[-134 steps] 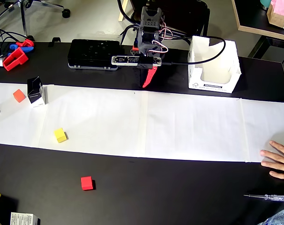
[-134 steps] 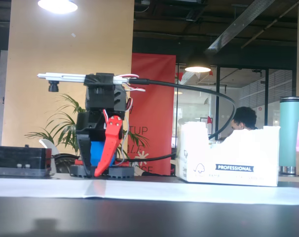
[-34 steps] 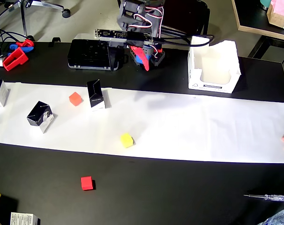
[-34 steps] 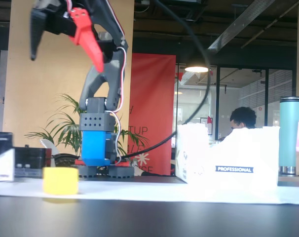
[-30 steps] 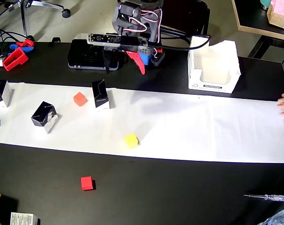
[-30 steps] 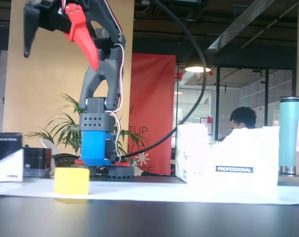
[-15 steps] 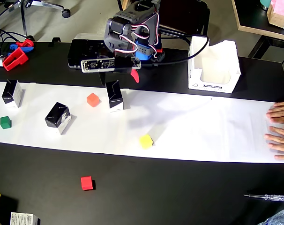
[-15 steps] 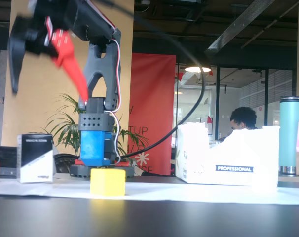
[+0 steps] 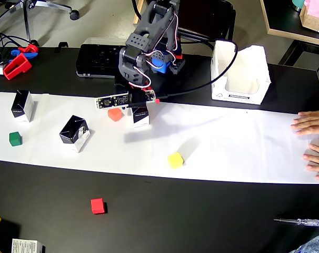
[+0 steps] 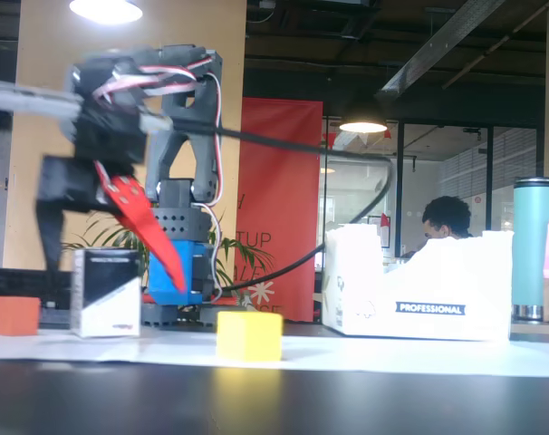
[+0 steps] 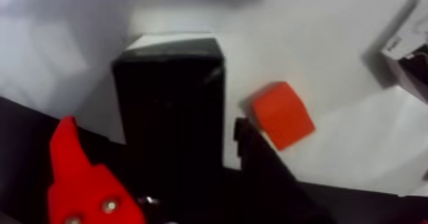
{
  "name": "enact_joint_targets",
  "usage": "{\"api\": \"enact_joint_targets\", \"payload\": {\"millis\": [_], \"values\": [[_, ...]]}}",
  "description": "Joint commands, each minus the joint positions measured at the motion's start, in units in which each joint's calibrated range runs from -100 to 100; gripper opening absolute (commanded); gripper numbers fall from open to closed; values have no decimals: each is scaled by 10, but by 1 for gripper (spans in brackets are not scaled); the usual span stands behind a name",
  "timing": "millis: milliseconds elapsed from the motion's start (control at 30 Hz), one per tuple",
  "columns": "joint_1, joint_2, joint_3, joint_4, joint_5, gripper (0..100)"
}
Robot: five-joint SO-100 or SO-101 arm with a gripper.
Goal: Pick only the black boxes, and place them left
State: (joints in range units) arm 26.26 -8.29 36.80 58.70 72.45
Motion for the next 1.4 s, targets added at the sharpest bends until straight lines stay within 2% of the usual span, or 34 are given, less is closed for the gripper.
{"api": "enact_joint_targets", "payload": {"millis": [0,67,133,367,567,867,1000,1100,1200,1367], "values": [[-63,-14,26,-76,-60,32],[-84,-14,40,-77,-72,17],[-109,-17,60,-81,-87,8],[-274,-57,18,-69,-241,7],[-426,-178,-115,96,-333,7],[-776,-239,-366,246,-471,7],[-919,-238,-384,299,-522,7],[-988,-198,-384,306,-575,7],[-1029,-111,-393,306,-603,7],[-1069,3,-442,306,-603,8]]}}
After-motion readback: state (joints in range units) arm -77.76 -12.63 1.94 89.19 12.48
